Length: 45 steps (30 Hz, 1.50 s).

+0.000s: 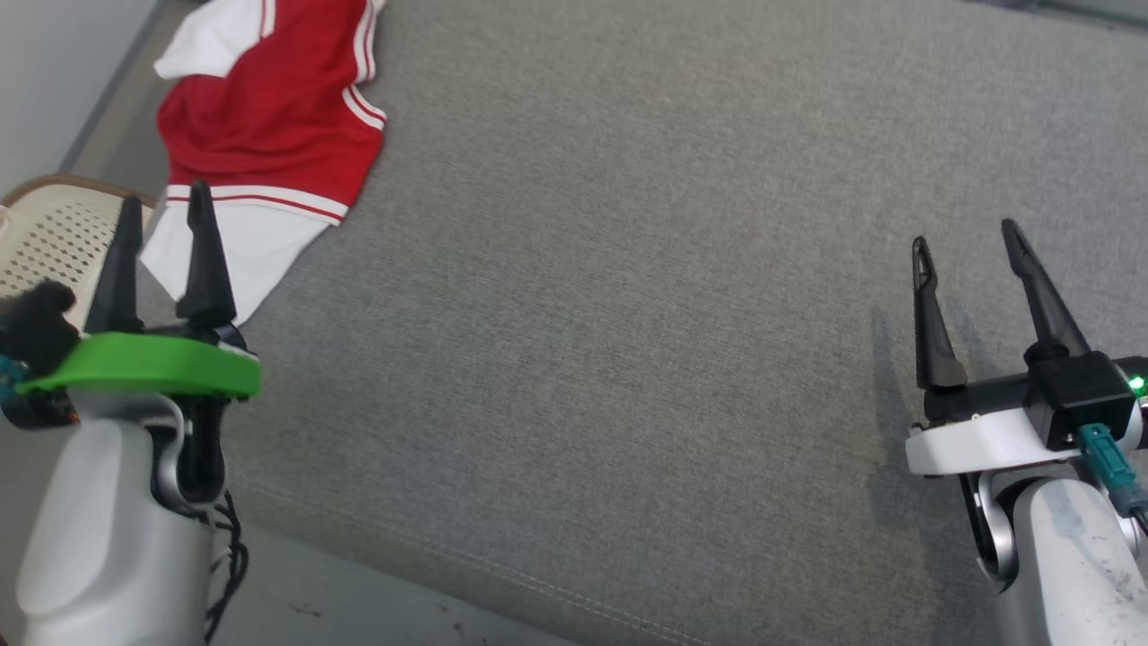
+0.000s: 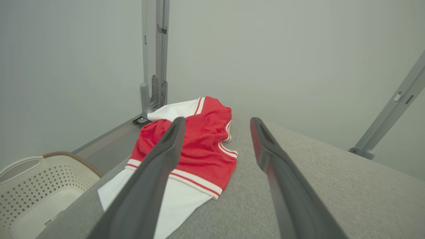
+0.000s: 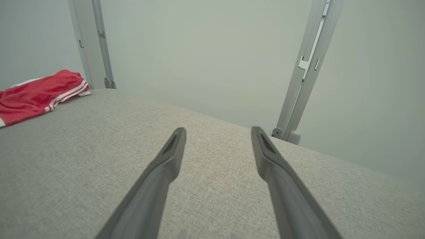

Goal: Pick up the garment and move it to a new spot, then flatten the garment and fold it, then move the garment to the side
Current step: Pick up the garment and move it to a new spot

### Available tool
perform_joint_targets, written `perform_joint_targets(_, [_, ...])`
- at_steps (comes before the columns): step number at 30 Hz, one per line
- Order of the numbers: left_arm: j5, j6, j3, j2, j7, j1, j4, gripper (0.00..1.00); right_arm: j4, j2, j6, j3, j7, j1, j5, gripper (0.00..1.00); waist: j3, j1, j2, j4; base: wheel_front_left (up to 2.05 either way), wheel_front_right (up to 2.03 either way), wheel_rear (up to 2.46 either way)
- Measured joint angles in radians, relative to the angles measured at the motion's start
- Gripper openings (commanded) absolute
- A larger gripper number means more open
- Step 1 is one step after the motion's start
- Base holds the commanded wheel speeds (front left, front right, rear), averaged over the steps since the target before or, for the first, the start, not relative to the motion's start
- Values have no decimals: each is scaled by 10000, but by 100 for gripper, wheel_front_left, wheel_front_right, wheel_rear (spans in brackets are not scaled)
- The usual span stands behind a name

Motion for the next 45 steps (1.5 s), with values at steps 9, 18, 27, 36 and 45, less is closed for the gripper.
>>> perform_joint_targets(9, [-2625, 0, -922, 1340, 616, -3000, 3678, 100, -1112, -186, 0, 63, 0, -283, -364, 100, 2031, 1, 0, -935, 0, 0, 0])
perform_joint_targets(18, [-3720, 0, -1233, 1628, 1114, -3893, 6301, 100, -1879, -174, 0, 92, 174, 136, -422, 100, 2764, 1, 0, -1909, 0, 0, 0])
perform_joint_targets(27, [-4169, 44, -1701, 1783, 949, -4365, 7076, 0, -2240, -167, 0, -148, 382, 606, -332, 100, 2891, 1, 0, -2320, 0, 0, 0])
perform_joint_targets(36, [-4209, 31, -2627, 1662, 150, -3686, 5797, 0, -1266, -40, 0, 136, 155, 661, 180, 100, 1888, 1, 0, -2166, 0, 0, 0])
perform_joint_targets(45, [-3647, 31, -3816, 1494, 23, -2773, 2134, 0, -309, 2, 0, 339, 13, 855, 1237, 100, 472, 0, 0, -2101, 0, 0, 0])
